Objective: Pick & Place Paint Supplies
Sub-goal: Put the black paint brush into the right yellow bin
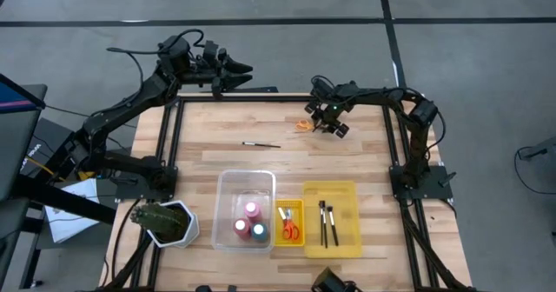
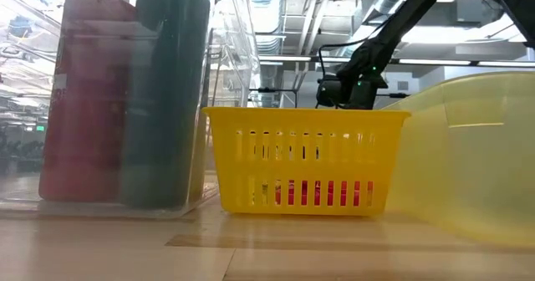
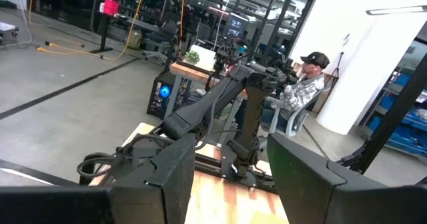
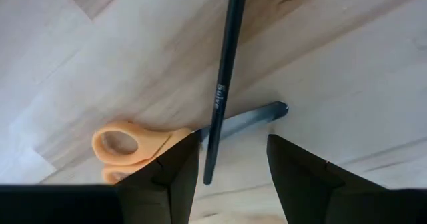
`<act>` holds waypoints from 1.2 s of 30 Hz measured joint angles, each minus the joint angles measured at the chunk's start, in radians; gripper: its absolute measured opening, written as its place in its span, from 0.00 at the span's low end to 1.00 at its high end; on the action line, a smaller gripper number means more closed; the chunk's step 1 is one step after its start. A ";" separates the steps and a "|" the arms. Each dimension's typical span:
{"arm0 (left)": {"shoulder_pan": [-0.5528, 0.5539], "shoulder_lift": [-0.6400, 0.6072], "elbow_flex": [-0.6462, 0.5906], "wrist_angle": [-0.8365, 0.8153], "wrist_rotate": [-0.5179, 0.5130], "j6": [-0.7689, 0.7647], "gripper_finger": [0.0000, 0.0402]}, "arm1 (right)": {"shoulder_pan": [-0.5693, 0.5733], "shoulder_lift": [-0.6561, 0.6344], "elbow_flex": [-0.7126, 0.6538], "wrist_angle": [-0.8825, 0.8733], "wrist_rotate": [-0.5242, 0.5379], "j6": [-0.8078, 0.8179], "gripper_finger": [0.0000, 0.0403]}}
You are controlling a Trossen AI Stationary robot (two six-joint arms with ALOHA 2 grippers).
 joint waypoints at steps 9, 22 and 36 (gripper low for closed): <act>0.000 -0.001 0.000 0.000 0.000 -0.001 0.45 | -0.002 0.001 0.000 -0.034 0.020 -0.027 0.35; 0.000 -0.001 0.000 0.000 0.001 -0.001 0.45 | 0.011 0.000 0.000 -0.047 0.020 -0.046 0.12; 0.000 -0.001 0.000 0.000 0.001 -0.001 0.45 | 0.042 0.001 -0.001 -0.034 0.017 -0.052 0.01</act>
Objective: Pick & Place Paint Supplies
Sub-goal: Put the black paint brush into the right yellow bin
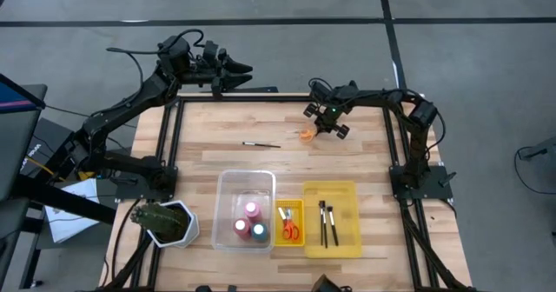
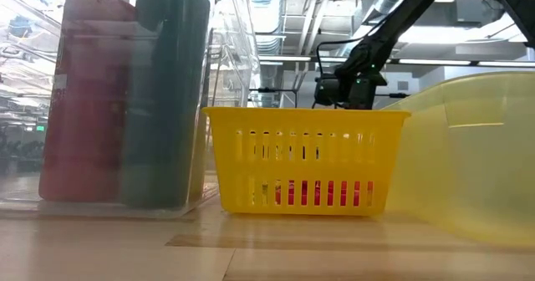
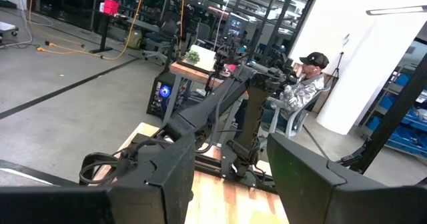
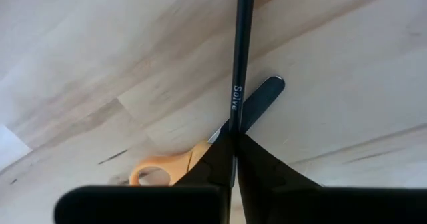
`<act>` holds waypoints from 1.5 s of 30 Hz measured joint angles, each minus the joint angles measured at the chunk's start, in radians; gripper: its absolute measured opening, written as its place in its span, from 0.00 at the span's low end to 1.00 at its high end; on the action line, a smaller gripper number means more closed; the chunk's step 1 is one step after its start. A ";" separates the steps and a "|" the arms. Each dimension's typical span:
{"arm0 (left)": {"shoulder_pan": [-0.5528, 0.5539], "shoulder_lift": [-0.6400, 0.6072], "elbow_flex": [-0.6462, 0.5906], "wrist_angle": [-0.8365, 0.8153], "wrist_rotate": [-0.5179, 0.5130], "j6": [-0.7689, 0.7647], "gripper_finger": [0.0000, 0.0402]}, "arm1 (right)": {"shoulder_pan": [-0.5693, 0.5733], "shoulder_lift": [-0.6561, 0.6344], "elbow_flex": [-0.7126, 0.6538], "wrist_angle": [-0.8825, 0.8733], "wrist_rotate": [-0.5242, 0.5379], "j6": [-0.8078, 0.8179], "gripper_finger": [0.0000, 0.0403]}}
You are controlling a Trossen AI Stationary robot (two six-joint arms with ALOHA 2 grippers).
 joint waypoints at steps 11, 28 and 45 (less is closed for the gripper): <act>0.000 0.000 0.000 0.000 0.000 0.000 0.45 | 0.048 -0.001 -0.001 0.014 0.012 -0.071 0.00; 0.000 0.001 0.000 -0.001 0.000 0.000 0.45 | 0.078 -0.028 -0.006 0.012 0.051 -0.198 0.00; -0.002 0.001 0.000 -0.001 0.000 0.000 0.45 | 0.185 -0.058 -0.004 -0.133 0.040 -0.530 0.00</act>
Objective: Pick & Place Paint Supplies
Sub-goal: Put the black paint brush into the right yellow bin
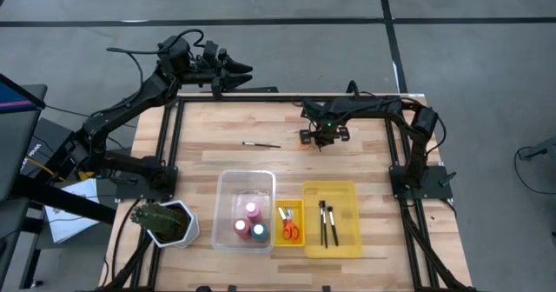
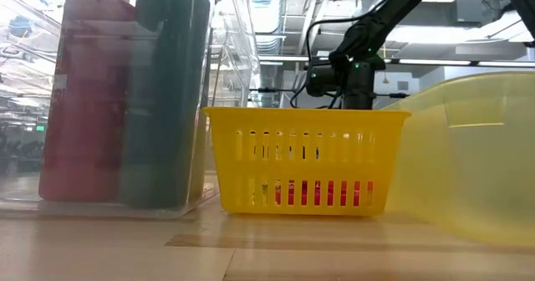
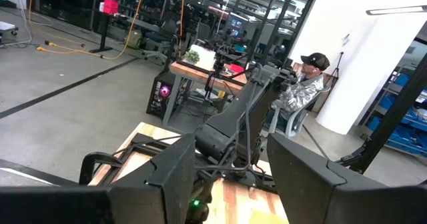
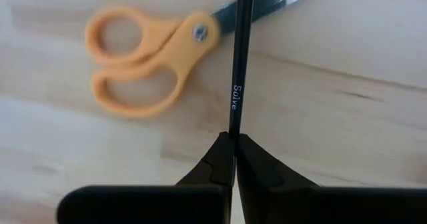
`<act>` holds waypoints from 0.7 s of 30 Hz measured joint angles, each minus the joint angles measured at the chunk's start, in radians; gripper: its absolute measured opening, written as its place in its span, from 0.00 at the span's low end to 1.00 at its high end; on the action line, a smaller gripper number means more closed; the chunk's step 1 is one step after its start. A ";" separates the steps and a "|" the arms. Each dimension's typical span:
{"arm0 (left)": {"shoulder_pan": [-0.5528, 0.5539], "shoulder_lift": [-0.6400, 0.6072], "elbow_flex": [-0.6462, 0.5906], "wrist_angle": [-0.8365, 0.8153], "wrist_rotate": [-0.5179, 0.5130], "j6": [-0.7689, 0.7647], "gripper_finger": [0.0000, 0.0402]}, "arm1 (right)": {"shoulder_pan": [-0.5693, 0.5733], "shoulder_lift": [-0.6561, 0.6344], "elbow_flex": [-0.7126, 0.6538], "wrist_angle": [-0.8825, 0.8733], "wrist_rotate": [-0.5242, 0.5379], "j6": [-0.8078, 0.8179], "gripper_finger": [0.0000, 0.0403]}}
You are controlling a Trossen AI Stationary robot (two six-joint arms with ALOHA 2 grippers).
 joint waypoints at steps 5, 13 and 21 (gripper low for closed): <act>0.000 0.000 0.000 0.000 0.000 0.000 0.45 | 0.024 0.000 0.000 -0.042 -0.007 -0.109 0.00; 0.000 0.000 0.000 0.000 0.000 0.000 0.45 | 0.060 -0.002 0.001 -0.098 -0.008 -0.195 0.00; 0.000 0.000 0.000 0.000 0.000 0.000 0.45 | 0.091 -0.002 0.001 -0.151 -0.008 -0.249 0.00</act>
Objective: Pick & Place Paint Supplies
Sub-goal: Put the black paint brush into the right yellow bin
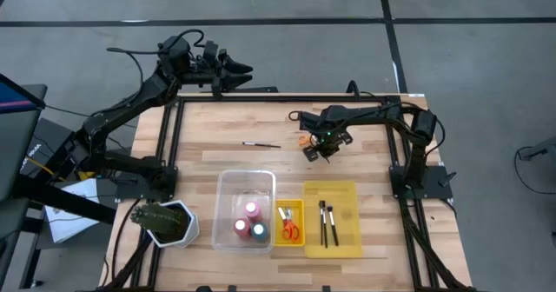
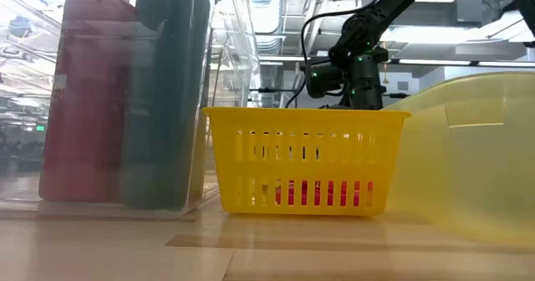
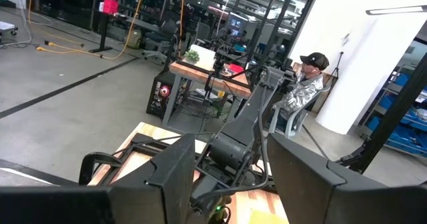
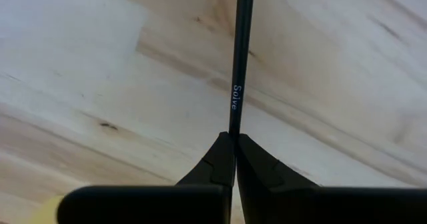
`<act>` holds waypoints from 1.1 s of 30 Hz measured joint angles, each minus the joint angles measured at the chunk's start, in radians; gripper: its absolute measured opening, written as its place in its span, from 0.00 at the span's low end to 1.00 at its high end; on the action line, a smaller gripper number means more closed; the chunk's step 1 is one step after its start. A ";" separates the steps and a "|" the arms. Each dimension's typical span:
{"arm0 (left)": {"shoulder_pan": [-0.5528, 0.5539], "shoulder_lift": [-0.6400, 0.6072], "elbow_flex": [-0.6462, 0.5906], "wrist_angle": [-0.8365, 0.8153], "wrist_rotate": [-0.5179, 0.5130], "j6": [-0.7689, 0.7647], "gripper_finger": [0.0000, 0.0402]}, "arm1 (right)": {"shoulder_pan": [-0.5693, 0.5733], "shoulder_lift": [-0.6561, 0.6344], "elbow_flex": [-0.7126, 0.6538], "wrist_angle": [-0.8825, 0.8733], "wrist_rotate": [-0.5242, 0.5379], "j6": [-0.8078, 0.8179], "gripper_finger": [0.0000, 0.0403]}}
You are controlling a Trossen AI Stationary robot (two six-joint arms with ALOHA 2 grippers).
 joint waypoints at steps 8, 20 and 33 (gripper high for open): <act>0.000 0.000 0.000 -0.006 0.000 0.000 0.45 | 0.021 -0.012 -0.003 -0.009 0.001 0.034 0.00; 0.000 0.000 0.000 -0.006 0.000 0.000 0.45 | -0.017 -0.290 -0.207 0.031 0.064 0.224 0.00; 0.000 0.000 0.000 -0.006 0.000 0.002 0.45 | 0.061 -0.564 -0.387 0.031 0.062 0.543 0.00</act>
